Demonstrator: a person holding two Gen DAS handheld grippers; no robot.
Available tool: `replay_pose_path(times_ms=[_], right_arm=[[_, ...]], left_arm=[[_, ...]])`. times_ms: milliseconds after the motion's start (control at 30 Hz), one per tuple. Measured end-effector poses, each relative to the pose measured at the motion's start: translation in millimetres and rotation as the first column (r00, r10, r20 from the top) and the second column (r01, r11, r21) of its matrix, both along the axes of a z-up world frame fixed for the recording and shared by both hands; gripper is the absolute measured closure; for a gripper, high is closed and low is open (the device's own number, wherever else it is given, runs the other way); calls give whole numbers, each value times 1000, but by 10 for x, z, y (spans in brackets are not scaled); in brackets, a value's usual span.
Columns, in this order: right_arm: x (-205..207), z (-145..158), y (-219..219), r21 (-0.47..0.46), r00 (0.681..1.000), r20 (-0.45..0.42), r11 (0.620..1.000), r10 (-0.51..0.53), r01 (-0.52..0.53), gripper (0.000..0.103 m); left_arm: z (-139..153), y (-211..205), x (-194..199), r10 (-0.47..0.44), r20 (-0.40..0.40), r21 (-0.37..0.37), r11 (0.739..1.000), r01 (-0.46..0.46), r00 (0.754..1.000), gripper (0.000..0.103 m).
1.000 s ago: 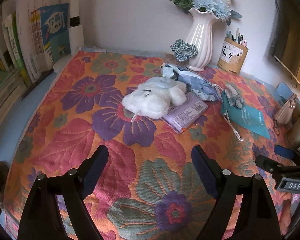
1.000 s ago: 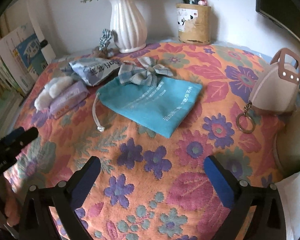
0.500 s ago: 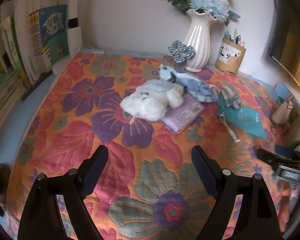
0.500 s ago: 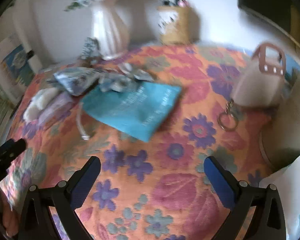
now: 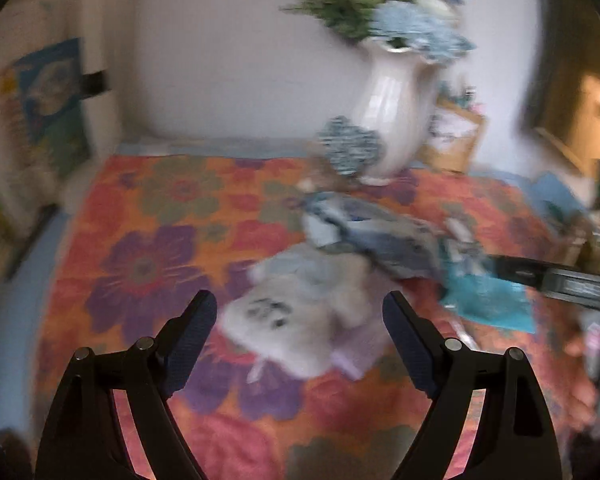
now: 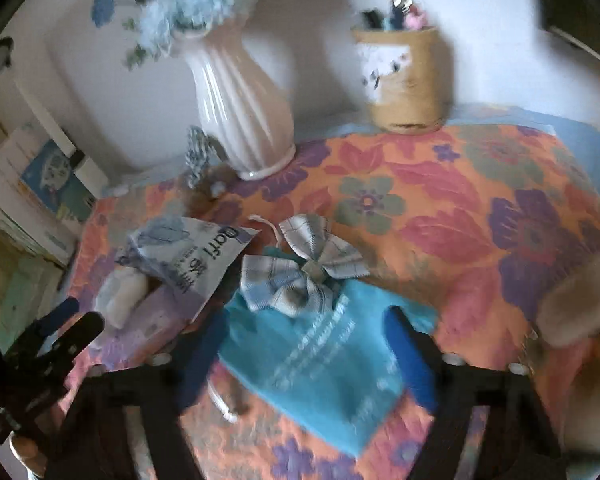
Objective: Organize soft objects
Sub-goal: 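Grasp the white fluffy plush with the left tool while the right tool grasps the plaid bow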
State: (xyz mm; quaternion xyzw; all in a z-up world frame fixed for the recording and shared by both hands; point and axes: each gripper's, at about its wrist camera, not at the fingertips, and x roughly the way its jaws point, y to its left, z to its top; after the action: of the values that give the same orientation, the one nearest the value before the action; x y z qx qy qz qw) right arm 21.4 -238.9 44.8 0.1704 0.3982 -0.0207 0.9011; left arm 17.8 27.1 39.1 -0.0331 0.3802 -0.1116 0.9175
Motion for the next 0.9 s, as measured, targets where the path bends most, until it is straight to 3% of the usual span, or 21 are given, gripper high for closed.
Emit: replay_pose_path(times_ms=[67,167,233,300,367,400,567,733,900], right_arm=[[181,-78,3,-4,999,-37,1000,-15,15,27],[298,-158,-26,25,1000,-21,1000,-12,12,27],[307,-168,41,-36,1000,3,999,-11,11,31],[282,-176,111,-86,999,36,996,-8,11,47],[261,-173,133,-88,998,61,996,0,6,67],[256,-172,118,-88,998,70,996,1,5,69],[114,-104,53,-61,989,150,998,-4,14,70],[9,-52,-11,-7,979,204,1000,-1,2,70],[33,-82,5,-15,985,174,1000,-7,9,70]], left_arm=[[-35,-17,27,-5,4,-3,1000,5,1000,19],[-150,-47,94,10,-27,25,1000,-10,1000,20],[-175,-46,123,17,-45,24,1000,-15,999,24],[-158,-37,106,11,-29,16,1000,-11,1000,24],[-162,-69,107,9,-26,35,999,-9,1000,33],[-173,-96,113,8,-25,50,999,-7,1000,40],[-143,-137,64,-11,11,73,997,10,1000,56],[-138,-125,59,-11,14,71,997,10,1000,57],[-138,-125,62,-12,12,75,997,11,1000,57]])
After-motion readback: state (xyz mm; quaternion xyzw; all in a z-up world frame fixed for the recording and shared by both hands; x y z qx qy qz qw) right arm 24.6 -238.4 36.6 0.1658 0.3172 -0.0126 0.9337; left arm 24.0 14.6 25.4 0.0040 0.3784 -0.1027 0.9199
